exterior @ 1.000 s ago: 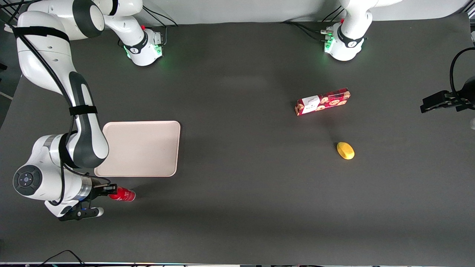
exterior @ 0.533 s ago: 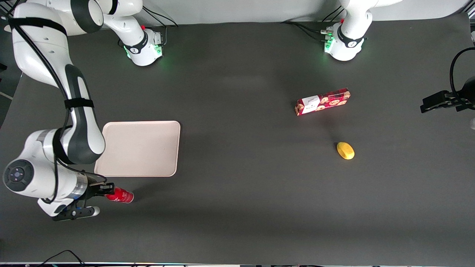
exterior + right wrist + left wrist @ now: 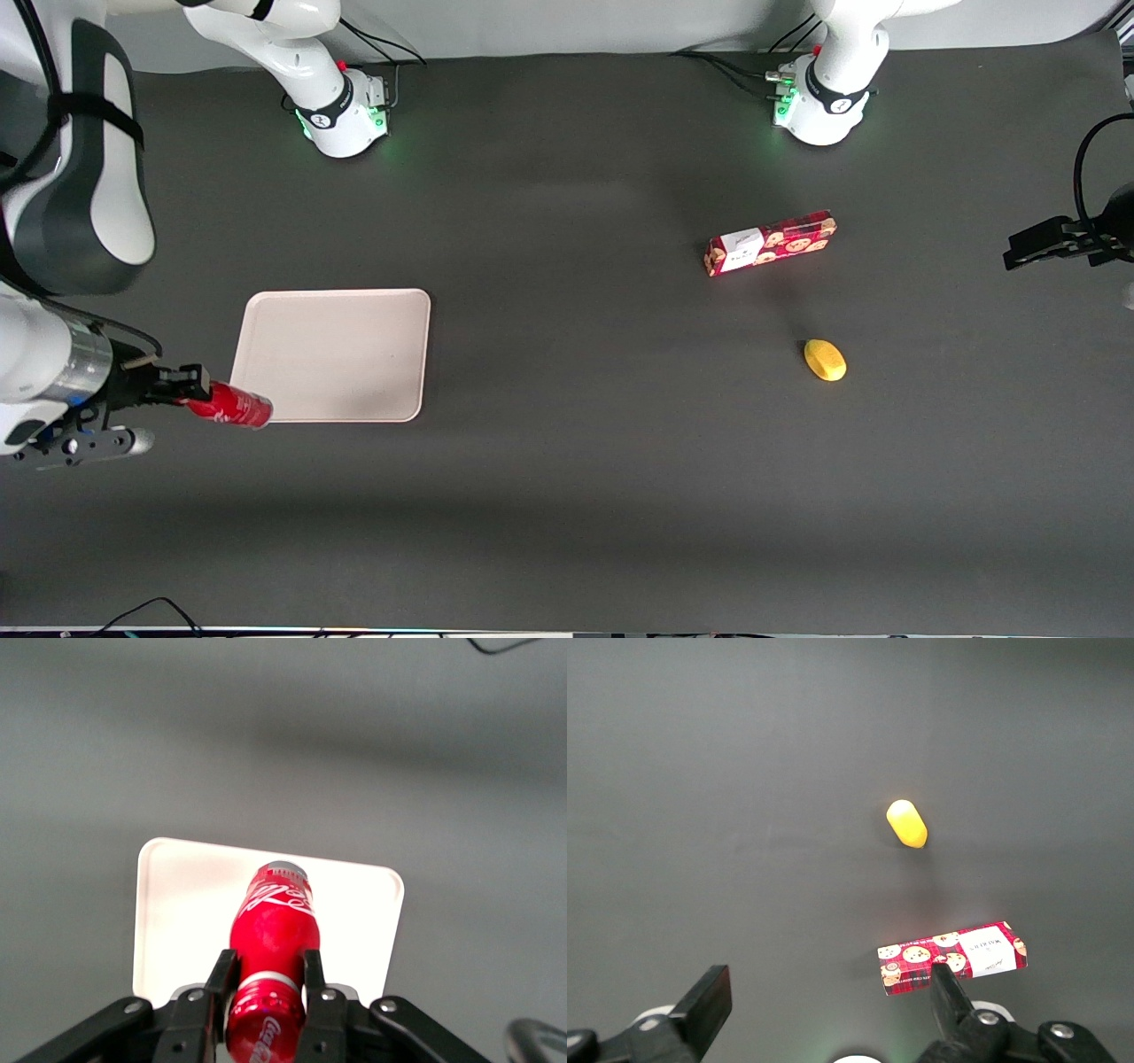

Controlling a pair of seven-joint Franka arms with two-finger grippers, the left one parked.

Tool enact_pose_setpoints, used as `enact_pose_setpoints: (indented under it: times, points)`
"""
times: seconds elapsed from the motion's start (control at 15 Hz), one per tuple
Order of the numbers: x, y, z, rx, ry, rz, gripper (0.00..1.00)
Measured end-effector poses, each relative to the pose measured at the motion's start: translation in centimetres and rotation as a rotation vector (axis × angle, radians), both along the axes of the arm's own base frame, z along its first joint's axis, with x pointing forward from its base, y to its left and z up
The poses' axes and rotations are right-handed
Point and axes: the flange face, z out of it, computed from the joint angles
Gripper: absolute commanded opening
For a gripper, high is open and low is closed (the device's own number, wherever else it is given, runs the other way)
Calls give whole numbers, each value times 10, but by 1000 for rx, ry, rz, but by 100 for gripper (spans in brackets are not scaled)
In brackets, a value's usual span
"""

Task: Place coke bottle on tray
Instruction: 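Lift the bottle and carry it over the white tray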

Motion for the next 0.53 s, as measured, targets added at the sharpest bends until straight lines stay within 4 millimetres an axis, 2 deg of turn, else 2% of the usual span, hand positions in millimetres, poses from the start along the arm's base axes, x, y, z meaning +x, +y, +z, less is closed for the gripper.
enact_pose_setpoints:
  times: [0.13, 0.27, 0.4, 0.53]
  points:
    - [-20, -1, 9, 0, 17, -1, 0]
    - [-43, -5, 10, -1, 22, 0, 0]
    - [-65, -12, 2, 0, 7, 23, 0]
    - [-83, -31, -18, 2, -15, 48, 0]
